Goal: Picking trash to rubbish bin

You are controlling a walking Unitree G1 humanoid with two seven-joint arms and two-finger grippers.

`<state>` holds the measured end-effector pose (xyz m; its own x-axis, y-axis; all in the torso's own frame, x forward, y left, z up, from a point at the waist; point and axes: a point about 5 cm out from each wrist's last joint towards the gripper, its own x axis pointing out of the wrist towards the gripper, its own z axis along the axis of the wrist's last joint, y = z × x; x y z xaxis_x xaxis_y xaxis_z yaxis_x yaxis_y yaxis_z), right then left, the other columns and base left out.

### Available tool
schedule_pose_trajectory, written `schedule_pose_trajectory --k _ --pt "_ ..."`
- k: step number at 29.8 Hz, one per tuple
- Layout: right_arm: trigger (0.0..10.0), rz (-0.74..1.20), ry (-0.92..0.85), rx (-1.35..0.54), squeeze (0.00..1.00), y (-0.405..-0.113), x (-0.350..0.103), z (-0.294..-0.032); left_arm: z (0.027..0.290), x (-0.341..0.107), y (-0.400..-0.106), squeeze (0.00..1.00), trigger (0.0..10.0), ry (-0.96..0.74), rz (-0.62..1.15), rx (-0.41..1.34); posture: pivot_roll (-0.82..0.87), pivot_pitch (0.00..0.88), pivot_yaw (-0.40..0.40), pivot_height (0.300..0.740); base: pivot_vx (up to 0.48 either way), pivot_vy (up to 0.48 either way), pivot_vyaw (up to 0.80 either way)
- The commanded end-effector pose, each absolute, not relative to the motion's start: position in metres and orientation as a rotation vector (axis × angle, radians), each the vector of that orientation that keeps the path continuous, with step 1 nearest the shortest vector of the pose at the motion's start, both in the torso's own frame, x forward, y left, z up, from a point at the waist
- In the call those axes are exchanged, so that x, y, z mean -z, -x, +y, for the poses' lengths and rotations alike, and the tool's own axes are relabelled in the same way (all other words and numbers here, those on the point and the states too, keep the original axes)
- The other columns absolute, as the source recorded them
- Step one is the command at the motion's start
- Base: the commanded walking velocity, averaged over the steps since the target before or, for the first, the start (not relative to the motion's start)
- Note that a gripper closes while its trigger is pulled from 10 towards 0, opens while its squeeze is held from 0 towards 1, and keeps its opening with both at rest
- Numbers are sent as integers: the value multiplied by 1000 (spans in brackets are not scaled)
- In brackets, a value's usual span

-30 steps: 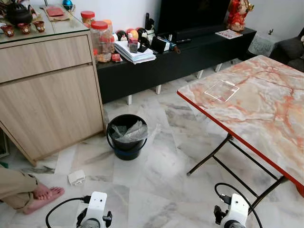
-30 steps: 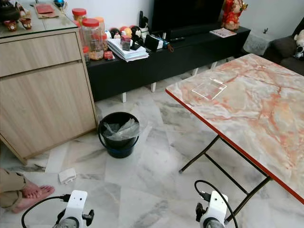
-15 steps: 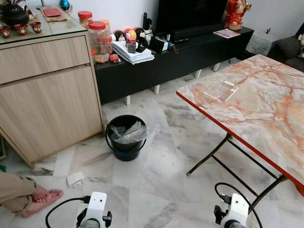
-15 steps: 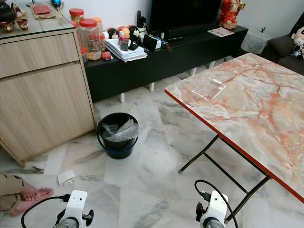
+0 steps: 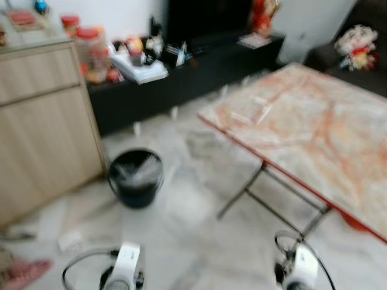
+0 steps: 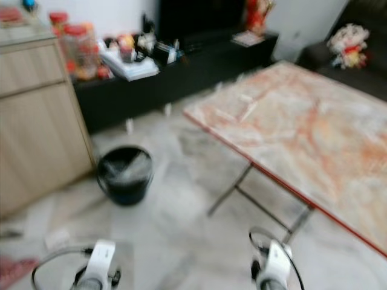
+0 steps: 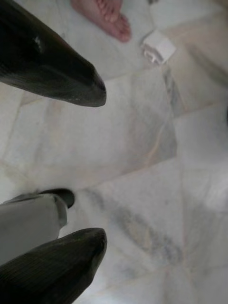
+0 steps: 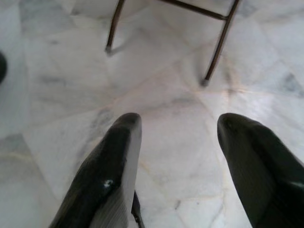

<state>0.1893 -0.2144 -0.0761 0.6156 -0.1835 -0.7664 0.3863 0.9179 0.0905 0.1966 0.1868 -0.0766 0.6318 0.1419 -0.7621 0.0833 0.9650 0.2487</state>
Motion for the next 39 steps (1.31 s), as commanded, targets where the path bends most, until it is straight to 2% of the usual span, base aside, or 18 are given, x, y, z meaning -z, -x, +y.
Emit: schedule_pose_trajectory --k 1,35,39 --pt "10000 850 -254 345 0 -188 76 -219 183 77 -197 0 10000 -268 895 -24 163 0 -111 740 0 0 -788" --pt "10000 853 -271 348 0 -186 77 -215 186 76 -199 0 10000 -278 890 -17 167 0 -99 740 0 0 -789" --pt "10000 845 -277 352 0 -187 77 -216 185 74 -203 0 10000 -284 875 -16 167 0 -99 740 0 0 -127"
